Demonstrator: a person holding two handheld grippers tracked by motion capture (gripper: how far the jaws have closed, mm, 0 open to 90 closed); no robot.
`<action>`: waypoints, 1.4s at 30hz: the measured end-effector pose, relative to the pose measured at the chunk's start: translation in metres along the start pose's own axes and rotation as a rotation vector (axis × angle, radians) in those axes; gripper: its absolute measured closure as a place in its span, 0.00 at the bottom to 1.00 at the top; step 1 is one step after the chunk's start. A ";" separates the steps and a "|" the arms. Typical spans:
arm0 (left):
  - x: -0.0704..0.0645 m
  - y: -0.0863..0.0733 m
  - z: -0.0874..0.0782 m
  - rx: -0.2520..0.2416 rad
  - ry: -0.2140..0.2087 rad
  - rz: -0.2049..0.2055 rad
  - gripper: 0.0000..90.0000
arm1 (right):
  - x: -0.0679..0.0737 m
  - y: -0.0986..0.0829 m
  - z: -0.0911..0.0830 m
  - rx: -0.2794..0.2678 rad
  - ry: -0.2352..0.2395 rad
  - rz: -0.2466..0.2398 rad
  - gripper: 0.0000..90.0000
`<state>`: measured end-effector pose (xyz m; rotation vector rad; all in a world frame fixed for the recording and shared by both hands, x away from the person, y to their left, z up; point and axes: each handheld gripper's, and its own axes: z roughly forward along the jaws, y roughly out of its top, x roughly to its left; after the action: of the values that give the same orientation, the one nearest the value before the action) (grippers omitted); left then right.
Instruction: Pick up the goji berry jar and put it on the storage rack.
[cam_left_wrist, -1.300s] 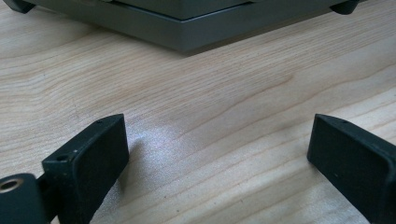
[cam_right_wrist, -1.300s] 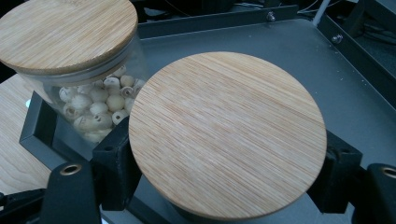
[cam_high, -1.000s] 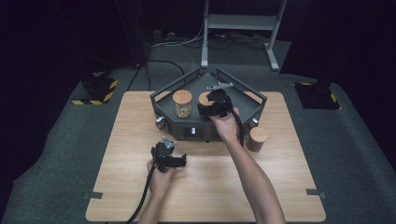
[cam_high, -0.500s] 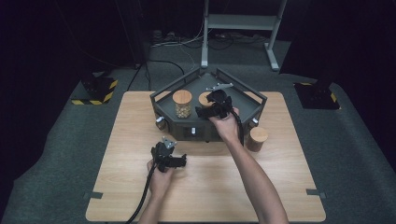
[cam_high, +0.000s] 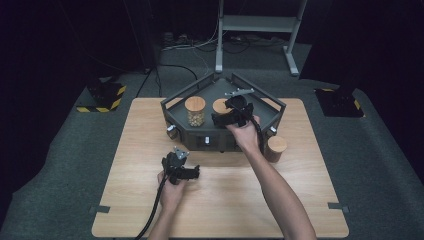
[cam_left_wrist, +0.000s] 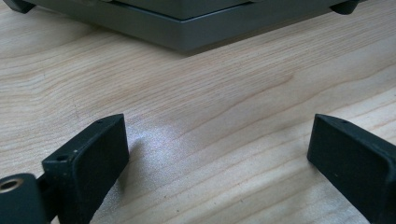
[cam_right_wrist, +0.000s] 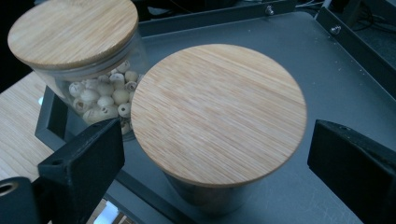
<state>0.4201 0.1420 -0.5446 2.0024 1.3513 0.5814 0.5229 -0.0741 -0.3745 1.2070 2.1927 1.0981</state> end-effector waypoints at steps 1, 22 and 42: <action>0.000 0.000 0.000 0.000 0.000 0.000 0.06 | 0.000 0.000 0.000 0.000 0.000 0.000 0.04; 0.000 0.000 0.000 -0.001 0.001 -0.002 0.06 | 0.005 0.003 -0.017 -0.002 0.028 -0.051 0.06; 0.000 0.000 0.000 -0.002 0.001 -0.002 0.06 | 0.010 0.002 -0.032 -0.002 0.053 -0.079 0.08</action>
<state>0.4201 0.1418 -0.5447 1.9992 1.3526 0.5825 0.4971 -0.0793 -0.3535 1.0930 2.2577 1.1115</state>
